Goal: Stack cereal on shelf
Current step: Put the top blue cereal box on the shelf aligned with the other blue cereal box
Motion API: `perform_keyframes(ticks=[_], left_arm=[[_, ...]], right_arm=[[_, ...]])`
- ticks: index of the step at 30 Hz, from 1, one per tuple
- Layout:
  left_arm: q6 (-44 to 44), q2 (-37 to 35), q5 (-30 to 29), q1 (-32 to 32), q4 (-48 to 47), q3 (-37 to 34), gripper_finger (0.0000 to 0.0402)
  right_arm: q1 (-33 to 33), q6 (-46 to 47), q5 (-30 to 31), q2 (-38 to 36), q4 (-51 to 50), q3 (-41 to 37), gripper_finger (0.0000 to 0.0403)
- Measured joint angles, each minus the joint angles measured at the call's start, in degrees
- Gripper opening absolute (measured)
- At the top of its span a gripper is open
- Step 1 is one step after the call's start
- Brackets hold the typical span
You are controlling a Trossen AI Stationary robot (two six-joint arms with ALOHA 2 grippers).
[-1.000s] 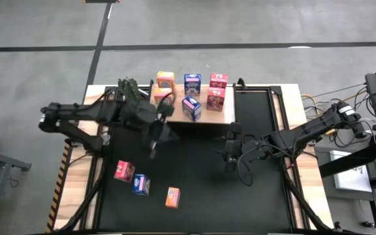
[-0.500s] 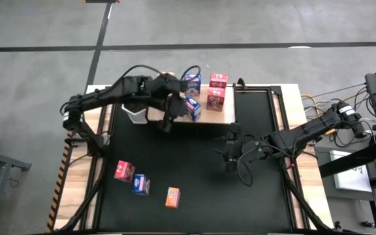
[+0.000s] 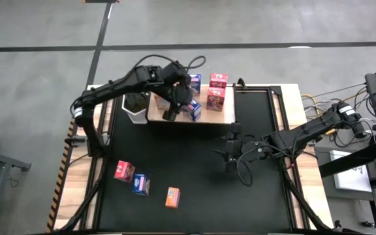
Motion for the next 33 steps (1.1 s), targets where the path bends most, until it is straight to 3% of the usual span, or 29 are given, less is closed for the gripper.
perform_keyframes(ticks=[4, 8, 33], left_arm=[[3.11, 0.85, 0.07, 0.28, 0.14, 0.0, 0.0253], [3.33, 1.14, 0.07, 0.48, 0.57, 0.0, 0.0271], [3.39, 2.29, 0.27, 2.14, 3.27, -0.2, 0.0268]], right_arm=[[0.0, 0.29, -0.01, 0.0, -0.01, 0.0, 0.0201], [0.0, 0.75, -0.04, 0.0, -0.01, 0.0, 0.0201], [0.0, 0.84, -0.1, 0.0, -0.09, -0.02, 0.0201]])
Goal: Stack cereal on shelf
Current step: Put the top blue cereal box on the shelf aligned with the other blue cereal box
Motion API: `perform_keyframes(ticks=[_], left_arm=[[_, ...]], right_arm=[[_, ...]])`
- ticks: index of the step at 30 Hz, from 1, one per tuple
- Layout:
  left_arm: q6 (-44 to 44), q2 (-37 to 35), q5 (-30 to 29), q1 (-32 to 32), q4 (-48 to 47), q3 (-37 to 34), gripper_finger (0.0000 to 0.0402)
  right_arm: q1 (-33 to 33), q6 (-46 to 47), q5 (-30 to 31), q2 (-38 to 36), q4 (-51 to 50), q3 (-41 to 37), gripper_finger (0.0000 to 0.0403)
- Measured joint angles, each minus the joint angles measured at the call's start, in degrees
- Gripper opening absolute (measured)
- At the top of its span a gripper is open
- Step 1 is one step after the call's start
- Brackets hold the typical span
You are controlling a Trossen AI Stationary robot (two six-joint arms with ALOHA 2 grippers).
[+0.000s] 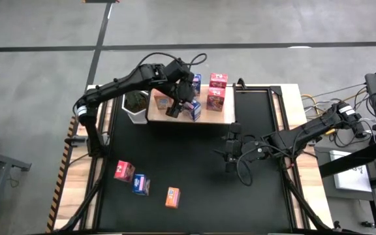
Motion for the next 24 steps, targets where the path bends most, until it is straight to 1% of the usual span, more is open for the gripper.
perform_keyframes(ticks=[8, 11, 18, 24], left_arm=[[-0.98, 0.71, 0.73, 0.25, 0.21, -0.33, 0.0268], [-3.48, 0.71, 0.73, 0.25, 0.15, 0.21, 0.0268], [-3.89, 0.69, 0.73, 0.23, -0.58, 2.31, 0.0268], [-3.86, 0.61, 0.73, 0.2, -0.51, 4.61, 0.0268]], right_arm=[[-0.04, 0.1, 0.0, 0.0, 0.0, 0.0, 0.0201], [-0.04, 0.57, 0.0, 0.0, 0.02, 0.0, 0.0201], [-0.02, 0.94, -0.05, 0.0, 0.02, 0.0, 0.0201], [-0.04, 0.94, -2.49, 0.0, 0.07, 0.0, 0.0201]])
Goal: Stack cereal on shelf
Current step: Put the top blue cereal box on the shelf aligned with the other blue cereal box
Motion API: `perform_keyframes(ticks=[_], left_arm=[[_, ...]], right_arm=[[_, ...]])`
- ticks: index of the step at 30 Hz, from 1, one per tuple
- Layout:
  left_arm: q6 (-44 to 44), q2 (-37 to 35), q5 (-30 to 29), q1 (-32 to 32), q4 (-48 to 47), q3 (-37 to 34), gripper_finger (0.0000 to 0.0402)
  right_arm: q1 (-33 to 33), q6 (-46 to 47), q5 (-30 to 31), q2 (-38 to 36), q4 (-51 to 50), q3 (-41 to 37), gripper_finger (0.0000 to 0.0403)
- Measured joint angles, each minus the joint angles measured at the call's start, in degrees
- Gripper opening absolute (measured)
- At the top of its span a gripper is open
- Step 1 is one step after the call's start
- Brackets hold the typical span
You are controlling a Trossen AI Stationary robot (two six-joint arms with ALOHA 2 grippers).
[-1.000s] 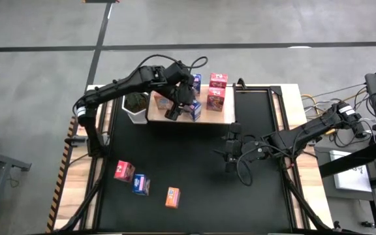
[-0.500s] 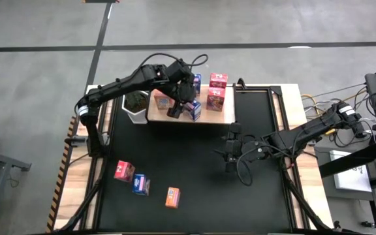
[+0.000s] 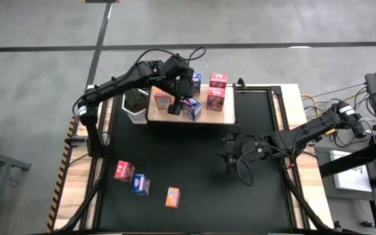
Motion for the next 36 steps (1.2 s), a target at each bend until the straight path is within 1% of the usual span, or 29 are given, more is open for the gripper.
perform_keyframes(ticks=[7, 12, 17, 20, 26, 36], left_arm=[[-1.22, 0.69, 0.02, 0.43, 0.02, -1.0, 0.0284], [0.72, 0.68, 0.12, 0.41, -1.38, -0.63, 0.0294], [1.49, 0.72, -0.61, 0.43, -4.21, 1.75, 0.0295], [2.22, 0.72, -0.61, 0.46, -6.31, 2.0, 0.0295], [3.37, 1.15, -0.54, 0.54, -4.73, 0.97, 0.0295], [4.06, 4.37, -0.46, 0.65, -4.95, 0.1, 0.0292]], right_arm=[[-0.01, -0.26, -0.17, 0.0, 0.0, 0.0, 0.0201], [-0.01, -0.33, -0.42, 0.0, -0.01, 0.0, 0.0201], [-0.01, -0.43, -0.42, 0.0, -0.02, 0.0, 0.0201], [0.0, -0.44, -0.42, 0.0, -0.02, 0.0, 0.0201], [-0.01, -0.46, -0.42, 0.0, -0.13, 0.0, 0.0201], [-0.01, -0.44, -0.42, 0.0, -0.42, 0.0, 0.0201]])
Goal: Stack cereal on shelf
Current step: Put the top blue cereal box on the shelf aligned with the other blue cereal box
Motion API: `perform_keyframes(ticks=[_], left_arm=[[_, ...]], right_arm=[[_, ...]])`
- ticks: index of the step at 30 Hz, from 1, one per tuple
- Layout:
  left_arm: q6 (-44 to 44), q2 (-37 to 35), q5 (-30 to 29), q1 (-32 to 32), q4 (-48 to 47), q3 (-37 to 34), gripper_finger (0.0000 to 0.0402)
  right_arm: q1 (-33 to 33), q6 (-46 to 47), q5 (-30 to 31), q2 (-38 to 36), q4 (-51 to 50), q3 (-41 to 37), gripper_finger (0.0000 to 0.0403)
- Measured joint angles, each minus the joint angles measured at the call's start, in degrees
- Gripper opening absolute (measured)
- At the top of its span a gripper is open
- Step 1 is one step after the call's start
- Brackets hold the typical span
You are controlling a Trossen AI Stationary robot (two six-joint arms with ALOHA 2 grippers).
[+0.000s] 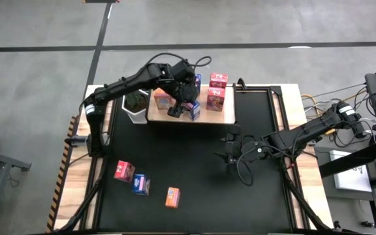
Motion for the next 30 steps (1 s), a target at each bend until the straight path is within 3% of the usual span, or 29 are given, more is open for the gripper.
perform_keyframes(ticks=[8, 17, 30], left_arm=[[-0.88, 0.17, -0.11, -0.07, -0.64, 0.01, 0.0238], [-13.65, -0.03, -4.59, 0.15, 0.63, 0.76, 0.0178], [-16.77, 0.05, -4.59, 1.09, 3.04, 0.66, 0.0162]], right_arm=[[0.01, -0.01, 0.0, 0.02, -0.12, 0.0, 0.0201], [0.0, -0.01, 0.02, 0.02, -0.1, 0.0, 0.0201], [0.0, 0.01, 0.02, 0.02, -0.06, 0.0, 0.0201]])
